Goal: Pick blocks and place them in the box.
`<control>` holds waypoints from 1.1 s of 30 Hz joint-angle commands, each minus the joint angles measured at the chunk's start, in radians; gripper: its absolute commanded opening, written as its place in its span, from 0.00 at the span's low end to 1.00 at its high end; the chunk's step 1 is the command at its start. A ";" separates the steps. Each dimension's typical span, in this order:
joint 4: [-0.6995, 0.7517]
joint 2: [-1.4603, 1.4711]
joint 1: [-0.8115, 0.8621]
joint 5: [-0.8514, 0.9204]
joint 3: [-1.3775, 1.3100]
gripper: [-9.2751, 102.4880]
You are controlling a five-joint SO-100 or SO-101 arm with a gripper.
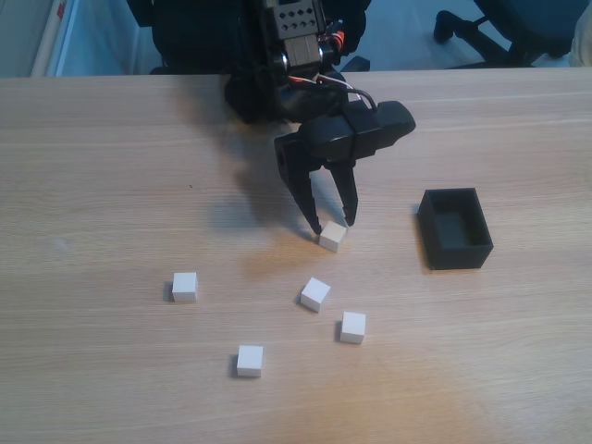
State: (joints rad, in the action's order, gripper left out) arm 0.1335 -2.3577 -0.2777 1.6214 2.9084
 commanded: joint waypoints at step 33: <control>-0.132 0.252 0.015 -0.060 -0.184 0.08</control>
State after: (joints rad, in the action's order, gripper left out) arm 0.0230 -2.1016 -0.2700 1.5647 2.7673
